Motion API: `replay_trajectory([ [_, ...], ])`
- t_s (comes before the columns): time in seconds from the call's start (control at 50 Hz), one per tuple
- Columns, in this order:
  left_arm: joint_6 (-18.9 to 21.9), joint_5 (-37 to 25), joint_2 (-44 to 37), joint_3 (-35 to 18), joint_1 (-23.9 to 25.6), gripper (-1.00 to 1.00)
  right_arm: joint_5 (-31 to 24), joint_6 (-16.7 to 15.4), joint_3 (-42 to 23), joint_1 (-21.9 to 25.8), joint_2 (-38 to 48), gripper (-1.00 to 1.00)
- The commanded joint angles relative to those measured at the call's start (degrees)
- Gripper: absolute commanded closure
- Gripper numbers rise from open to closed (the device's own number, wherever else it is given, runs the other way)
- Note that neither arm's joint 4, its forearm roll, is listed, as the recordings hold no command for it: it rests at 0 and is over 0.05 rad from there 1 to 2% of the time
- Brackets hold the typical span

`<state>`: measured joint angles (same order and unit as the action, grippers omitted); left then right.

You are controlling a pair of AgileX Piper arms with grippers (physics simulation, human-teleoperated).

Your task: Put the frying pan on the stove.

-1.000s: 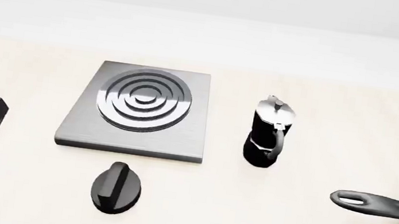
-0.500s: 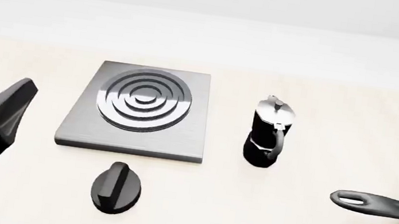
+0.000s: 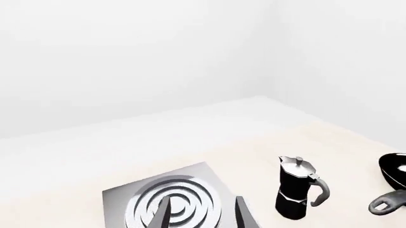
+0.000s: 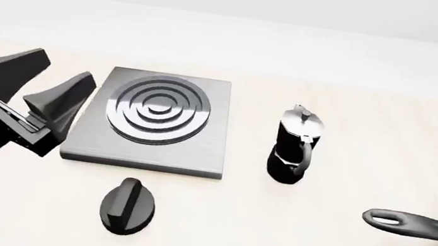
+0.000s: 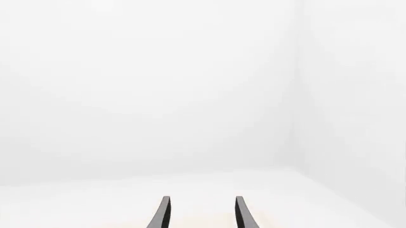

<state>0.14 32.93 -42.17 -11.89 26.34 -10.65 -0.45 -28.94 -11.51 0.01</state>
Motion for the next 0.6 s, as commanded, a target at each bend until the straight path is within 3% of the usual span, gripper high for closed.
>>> replay_trajectory([
  [0.02,0.3,5.1,-8.0,-2.8,5.7,-1.00,-3.7,0.0,-7.2,-0.5,0.0,-1.00],
  [0.24,-0.3,8.4,-13.4,-4.5,9.2,-1.00,-8.6,-1.1,-16.4,-0.2,0.0,-1.00],
  [0.6,-0.9,11.3,-21.6,-8.8,15.0,-1.00,-13.0,-2.6,-24.4,1.3,0.0,-1.00],
])
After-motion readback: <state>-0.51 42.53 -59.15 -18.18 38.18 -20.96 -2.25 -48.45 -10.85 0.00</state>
